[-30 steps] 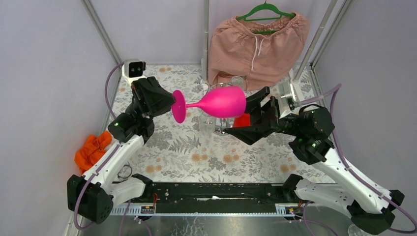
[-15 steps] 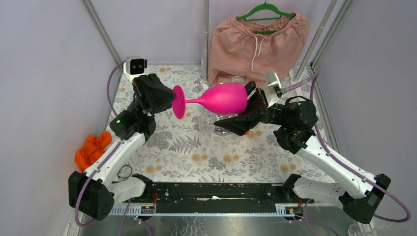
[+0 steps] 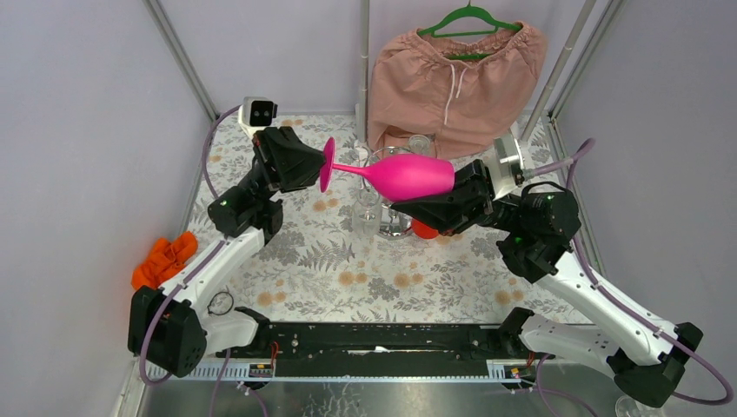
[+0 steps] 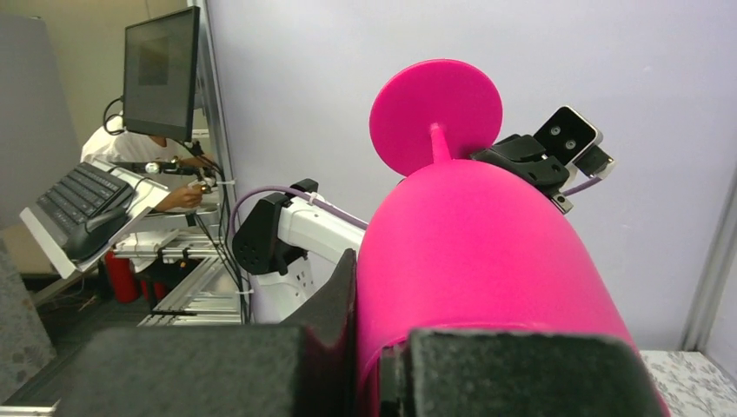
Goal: Take the wine glass off the wine glass rack
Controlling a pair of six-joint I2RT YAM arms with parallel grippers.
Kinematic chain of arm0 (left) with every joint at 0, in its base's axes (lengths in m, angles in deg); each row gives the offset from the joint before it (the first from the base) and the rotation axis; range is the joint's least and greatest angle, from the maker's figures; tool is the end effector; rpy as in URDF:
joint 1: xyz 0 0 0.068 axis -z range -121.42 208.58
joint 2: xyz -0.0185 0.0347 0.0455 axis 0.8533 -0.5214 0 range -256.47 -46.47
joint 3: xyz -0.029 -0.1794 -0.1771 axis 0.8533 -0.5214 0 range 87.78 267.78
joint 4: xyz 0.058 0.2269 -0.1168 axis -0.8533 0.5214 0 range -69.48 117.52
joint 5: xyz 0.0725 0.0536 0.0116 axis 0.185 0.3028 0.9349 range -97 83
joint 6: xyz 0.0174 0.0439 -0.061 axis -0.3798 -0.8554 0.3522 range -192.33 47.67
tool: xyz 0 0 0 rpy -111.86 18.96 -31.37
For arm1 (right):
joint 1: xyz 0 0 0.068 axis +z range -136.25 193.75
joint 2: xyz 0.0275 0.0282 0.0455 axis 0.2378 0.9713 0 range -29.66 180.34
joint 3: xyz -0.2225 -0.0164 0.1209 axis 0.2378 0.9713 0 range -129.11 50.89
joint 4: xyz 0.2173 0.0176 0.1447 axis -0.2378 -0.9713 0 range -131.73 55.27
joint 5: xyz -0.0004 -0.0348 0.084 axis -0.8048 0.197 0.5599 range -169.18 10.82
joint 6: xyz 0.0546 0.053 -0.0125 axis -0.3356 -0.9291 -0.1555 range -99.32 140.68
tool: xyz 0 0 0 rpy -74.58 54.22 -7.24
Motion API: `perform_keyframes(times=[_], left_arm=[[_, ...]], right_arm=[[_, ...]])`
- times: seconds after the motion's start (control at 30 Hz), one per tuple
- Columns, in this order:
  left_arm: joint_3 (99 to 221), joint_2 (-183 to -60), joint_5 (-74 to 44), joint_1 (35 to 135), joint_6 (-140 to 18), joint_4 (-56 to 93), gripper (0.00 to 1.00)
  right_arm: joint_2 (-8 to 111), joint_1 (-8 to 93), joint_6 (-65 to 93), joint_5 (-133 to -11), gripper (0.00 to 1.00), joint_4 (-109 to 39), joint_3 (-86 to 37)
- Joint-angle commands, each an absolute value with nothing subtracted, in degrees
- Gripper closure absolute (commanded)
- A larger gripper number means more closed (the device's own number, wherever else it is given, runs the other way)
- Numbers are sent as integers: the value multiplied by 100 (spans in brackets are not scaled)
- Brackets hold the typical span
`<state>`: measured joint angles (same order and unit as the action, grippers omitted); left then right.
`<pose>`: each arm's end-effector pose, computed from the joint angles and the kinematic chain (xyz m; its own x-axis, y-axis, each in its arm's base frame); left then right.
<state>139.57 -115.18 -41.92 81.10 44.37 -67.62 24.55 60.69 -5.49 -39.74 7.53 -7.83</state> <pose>0.1930 -0.1207 0.4482 -0.8257 -0.4506 -0.3395 0.5636 -0.6328 -0.5310 0.1077 0.1763 0.4815 0.0665 0.5700 -0.8189 -0.9925 -0.0470 -0.1133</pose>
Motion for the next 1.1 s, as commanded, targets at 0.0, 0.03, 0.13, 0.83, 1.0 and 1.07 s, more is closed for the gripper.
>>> perform_keyframes(times=[0.0, 0.03, 0.13, 0.83, 1.0, 1.07], left_arm=[[13878, -11669, -4703, 8142, 3912, -7135, 94], [13888, -11669, -4719, 8143, 3889, -7128, 91], [13908, -11646, -4754, 8143, 3814, -7081, 76], [15168, -10640, -3712, 8204, -1765, 1050, 15], [15651, -10650, -2405, 8200, -2621, 2888, 16], [15773, -10688, -1765, 8204, -2808, 3506, 16]], right_arm=[[2362, 6198, -517, -4091, 100, 366, -755], [2350, 6200, -492, -4125, 100, 299, -756], [2363, 6196, -484, -4163, 100, 191, -763], [2169, 6197, -270, -4982, 100, -753, -876], [1954, 6201, -37, -5318, 100, -1287, -837], [1870, 6198, -14, -5453, 100, -1378, -771]])
